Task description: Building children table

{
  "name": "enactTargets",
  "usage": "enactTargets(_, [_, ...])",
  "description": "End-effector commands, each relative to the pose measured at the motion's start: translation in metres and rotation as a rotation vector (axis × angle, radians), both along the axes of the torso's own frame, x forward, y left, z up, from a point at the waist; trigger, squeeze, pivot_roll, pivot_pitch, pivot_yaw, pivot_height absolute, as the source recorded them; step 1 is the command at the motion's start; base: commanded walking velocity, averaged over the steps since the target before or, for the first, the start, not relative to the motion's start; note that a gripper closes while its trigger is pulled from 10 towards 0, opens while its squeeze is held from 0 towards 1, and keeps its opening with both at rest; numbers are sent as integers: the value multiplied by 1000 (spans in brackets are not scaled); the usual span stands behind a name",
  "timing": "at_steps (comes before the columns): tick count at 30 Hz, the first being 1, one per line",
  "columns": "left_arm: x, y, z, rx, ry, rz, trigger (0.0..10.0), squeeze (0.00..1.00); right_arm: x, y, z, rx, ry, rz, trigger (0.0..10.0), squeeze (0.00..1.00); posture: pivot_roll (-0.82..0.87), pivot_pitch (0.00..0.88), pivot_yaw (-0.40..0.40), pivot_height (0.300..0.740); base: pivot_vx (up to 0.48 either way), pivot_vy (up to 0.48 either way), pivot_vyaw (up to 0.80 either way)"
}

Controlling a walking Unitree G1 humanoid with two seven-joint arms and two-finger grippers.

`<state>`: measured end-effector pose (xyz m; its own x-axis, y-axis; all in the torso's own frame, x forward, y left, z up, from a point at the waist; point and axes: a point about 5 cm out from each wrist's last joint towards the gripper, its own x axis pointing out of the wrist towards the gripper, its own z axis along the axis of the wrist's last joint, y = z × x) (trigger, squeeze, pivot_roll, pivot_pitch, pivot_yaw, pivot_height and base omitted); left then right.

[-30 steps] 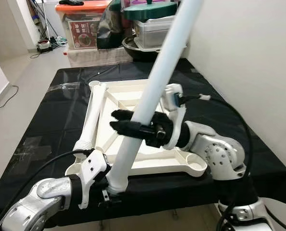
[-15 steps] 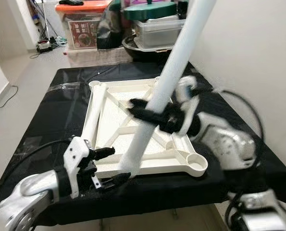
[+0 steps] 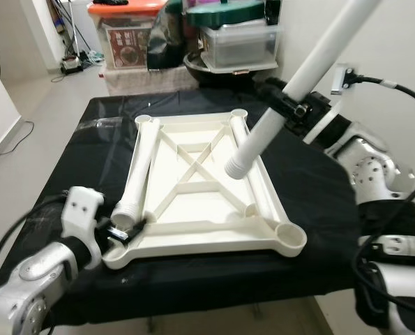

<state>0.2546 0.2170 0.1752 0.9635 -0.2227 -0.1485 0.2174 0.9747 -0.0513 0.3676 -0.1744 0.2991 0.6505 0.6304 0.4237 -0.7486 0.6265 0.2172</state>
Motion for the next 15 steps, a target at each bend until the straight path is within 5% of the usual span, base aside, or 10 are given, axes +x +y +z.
enactTargets(1, [0, 4, -8, -22, 48, 44, 10000, 0, 0, 5, 7, 31, -8, 18, 0, 0, 44, 0, -33, 740, 0, 0, 0])
enactTargets(6, [2, -11, -7, -115, 9, 20, 10000, 0, -4, 23, 6, 57, -22, 93, 0, 0, 44, 0, -34, 740, 0, 0, 0])
enactTargets(15, [0, -26, 2, -143, -69, -61, 10000, 0, -2, 28, -1, 51, -16, 108, 0, 0, 41, 0, -28, 740, 0, 0, 0])
